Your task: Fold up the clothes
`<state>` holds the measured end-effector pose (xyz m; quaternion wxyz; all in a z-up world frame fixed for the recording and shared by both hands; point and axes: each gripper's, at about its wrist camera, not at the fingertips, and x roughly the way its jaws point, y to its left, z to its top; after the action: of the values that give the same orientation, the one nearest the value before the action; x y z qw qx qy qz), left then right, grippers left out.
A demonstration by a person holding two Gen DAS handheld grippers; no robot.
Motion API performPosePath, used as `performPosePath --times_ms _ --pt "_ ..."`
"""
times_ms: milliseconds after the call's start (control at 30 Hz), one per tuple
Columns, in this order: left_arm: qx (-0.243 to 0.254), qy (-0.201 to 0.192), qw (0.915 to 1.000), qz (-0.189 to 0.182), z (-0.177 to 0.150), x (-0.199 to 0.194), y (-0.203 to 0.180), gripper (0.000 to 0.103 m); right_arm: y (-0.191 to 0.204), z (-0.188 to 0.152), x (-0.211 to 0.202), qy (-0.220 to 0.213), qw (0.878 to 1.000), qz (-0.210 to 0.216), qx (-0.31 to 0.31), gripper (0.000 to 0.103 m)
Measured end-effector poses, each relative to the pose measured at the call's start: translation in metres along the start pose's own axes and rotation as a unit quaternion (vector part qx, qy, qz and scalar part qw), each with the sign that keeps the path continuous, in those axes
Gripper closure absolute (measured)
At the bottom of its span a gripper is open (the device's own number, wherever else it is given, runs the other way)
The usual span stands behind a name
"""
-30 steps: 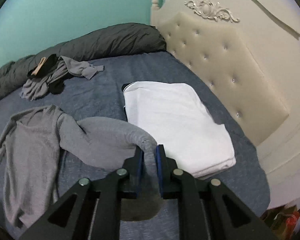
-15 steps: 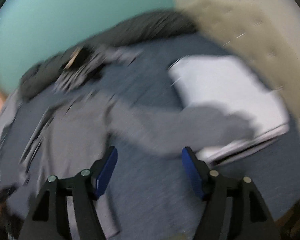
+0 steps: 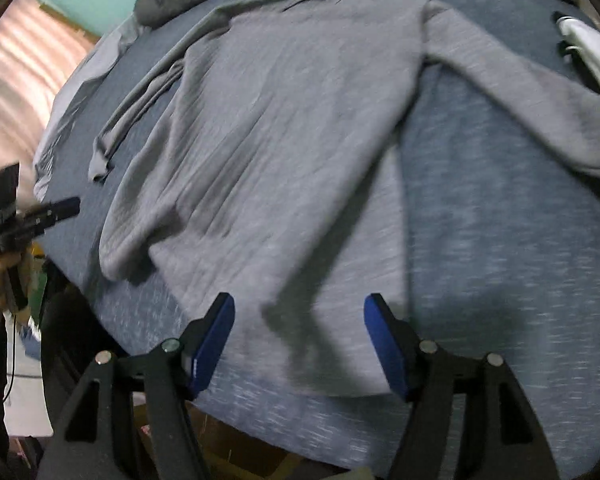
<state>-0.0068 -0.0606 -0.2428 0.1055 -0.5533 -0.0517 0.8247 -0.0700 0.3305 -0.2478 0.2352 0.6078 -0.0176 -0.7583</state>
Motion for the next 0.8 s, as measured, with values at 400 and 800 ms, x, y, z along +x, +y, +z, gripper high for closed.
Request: performPosePath --times_ms 400,800 --pt "-0.005 -0.011 0.9999 -0.002 -0.006 -0.018 0.001 0.058 0.017 -0.004 0.022 0.009 1.000 0.016 -0.022 0.099" --pt "-0.006 0.026 0.9995 -0.019 -0.009 0.013 -0.006 0.057 -0.041 0.023 -0.087 -0.133 0.990 -0.020 0.035 0.100"
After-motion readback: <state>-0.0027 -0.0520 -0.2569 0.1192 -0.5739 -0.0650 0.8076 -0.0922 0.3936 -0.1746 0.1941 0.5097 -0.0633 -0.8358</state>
